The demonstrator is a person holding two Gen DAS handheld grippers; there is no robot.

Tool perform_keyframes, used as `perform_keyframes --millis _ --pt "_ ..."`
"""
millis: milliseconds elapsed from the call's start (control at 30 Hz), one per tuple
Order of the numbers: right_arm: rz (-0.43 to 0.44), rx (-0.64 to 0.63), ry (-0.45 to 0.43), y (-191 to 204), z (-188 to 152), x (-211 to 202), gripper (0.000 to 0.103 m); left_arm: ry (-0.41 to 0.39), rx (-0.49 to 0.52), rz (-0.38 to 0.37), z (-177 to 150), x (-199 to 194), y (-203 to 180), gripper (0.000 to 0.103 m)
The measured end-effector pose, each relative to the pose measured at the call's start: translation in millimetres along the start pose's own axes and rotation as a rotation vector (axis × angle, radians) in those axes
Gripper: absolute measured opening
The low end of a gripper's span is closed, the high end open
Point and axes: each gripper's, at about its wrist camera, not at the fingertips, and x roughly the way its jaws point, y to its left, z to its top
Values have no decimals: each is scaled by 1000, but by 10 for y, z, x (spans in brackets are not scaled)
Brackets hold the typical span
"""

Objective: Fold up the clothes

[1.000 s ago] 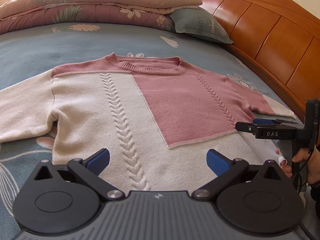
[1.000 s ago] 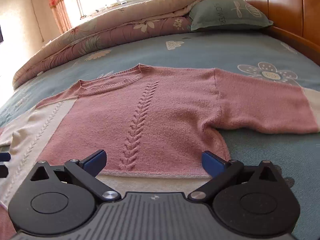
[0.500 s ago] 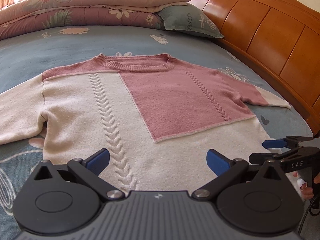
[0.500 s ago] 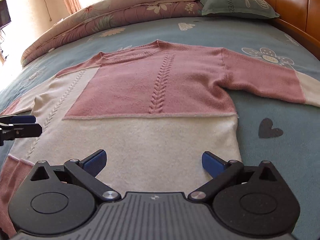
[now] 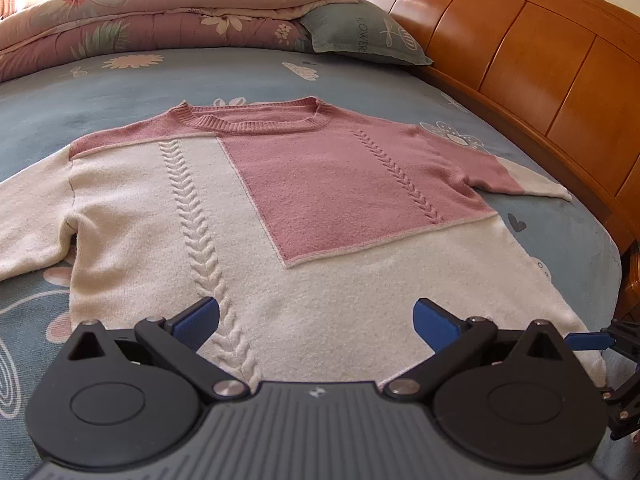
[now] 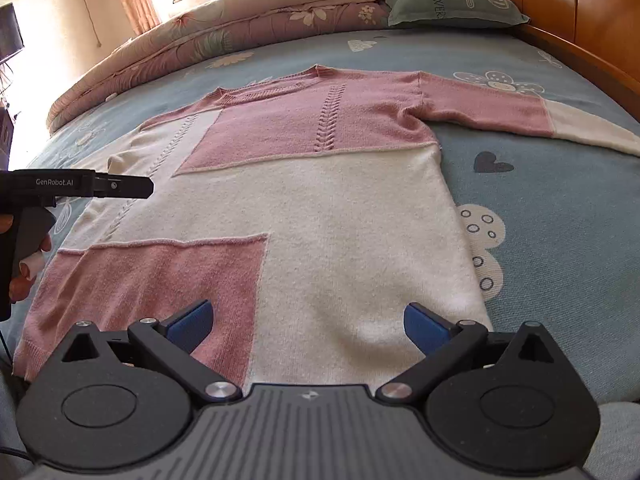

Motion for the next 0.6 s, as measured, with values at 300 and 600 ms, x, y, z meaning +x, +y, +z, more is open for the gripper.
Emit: perform_keyframes --millis 300,600 --pt "-21 -86 16 221 -118 -154 103 0 8 -13 -25 -48 -12 102" --pt "51 -16 49 308 -66 38 103 0 -5 -15 -27 -78 33 102"
